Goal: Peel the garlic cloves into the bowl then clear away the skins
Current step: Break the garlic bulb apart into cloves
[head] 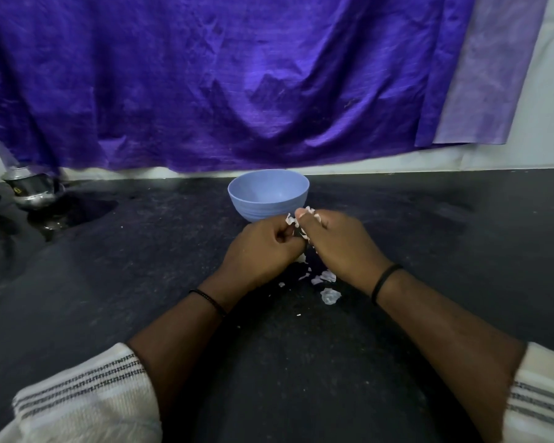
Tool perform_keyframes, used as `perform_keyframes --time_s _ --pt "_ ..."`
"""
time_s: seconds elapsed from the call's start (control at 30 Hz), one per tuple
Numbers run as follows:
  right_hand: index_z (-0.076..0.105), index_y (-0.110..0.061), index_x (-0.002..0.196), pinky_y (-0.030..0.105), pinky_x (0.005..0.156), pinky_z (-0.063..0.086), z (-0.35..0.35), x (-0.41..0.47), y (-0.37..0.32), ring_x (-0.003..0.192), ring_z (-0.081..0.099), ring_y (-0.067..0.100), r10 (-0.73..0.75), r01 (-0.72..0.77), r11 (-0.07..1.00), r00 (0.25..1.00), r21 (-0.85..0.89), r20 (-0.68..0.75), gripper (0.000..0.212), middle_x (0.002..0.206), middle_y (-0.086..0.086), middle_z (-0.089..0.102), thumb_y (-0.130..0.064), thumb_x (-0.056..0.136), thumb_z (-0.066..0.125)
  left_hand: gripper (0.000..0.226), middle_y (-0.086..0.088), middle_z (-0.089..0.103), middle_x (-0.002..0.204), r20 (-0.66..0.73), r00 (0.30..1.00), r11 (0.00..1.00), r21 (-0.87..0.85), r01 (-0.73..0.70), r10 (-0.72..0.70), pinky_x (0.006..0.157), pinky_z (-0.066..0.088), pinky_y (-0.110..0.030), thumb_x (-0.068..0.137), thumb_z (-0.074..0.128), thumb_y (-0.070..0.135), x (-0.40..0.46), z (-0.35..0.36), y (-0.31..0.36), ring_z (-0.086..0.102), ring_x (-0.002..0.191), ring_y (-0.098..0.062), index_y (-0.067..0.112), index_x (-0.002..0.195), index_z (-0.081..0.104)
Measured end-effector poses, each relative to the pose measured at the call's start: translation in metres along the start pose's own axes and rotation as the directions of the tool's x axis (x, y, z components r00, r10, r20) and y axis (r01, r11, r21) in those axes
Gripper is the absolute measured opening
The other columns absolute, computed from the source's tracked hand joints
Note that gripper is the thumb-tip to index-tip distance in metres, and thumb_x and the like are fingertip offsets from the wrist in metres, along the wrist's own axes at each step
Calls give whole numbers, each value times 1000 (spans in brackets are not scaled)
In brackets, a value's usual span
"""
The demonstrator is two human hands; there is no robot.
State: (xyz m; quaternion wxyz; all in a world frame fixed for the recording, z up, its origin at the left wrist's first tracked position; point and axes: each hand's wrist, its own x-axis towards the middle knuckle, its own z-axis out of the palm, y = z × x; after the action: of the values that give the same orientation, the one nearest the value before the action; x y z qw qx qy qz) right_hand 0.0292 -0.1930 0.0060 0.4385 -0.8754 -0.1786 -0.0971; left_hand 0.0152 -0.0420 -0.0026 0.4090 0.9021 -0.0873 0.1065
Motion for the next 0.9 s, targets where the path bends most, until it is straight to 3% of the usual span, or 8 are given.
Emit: perform_keyframes --time_s 0.1,0.2,0.3,0.4,0.6,0.73,0.8,0.9 --pt "52 -25 63 28 61 38 -3 1 -2 64 54 6 19 -19 1000 999 -5 32 51 65 -8 59 -51 104 35 26 10 70 82 47 999 1000 -10 -5 6 82 55 -45 73 51 46 1 -3 1 66 81 -9 28 90 59" --pt "53 -29 62 25 60 35 -6 2 -2 58 52 -2 33 -37 998 995 41 89 53 60 -14 58 -51 104 32 15 9 66 83 44 998 979 -200 -41 50 72 52 -38 82 49 37 0 -2 1 62 76 -9 26 88 57" --pt "60 -35 53 24 62 33 -6 3 -1 47 48 -7 47 -70 985 988 155 148 61 48 -22 53 -56 102 30 33 -3 58 75 -29 996 940 -330 -92 87 59 40 -27 102 39 40 1 1 -2 50 62 -6 14 88 53" --pt "59 -49 48 15 58 33 -7 -1 -7 47 49 -10 17 -52 981 982 185 188 62 46 -26 52 -56 102 31 45 1 59 76 -39 995 923 -371 -98 90 58 42 -21 104 30 49 0 4 0 50 64 -5 13 98 57" --pt "62 -33 53 8 51 36 2 -6 -15 50 54 -9 20 -48 968 993 245 115 59 50 -24 57 -53 103 36 49 8 68 71 -177 982 889 -437 -137 64 66 48 -22 105 27 42 -4 19 8 61 68 -4 17 83 63" --pt "76 -21 91 29 77 54 17 -6 -26 80 70 6 37 -44 960 999 275 31 53 83 -5 76 -52 103 35 52 -5 71 78 -405 913 873 -465 -150 -59 69 54 -38 105 32 45 -6 27 18 68 79 -22 12 82 65" --pt "76 -21 88 38 80 56 21 -5 -31 80 71 11 13 -4 960 999 282 -31 53 80 -1 75 -51 104 35 52 -6 70 74 -485 867 860 -485 -159 -113 65 54 -38 106 33 44 -7 27 23 69 75 -23 11 79 64" --pt "75 -20 86 41 84 57 22 -5 -33 83 71 13 41 -30 936 999 352 -22 50 82 1 75 -45 105 37 51 -17 70 80 -469 877 813 -548 -197 -104 70 55 -46 106 37 38 -6 24 25 69 81 -32 0 87 64"
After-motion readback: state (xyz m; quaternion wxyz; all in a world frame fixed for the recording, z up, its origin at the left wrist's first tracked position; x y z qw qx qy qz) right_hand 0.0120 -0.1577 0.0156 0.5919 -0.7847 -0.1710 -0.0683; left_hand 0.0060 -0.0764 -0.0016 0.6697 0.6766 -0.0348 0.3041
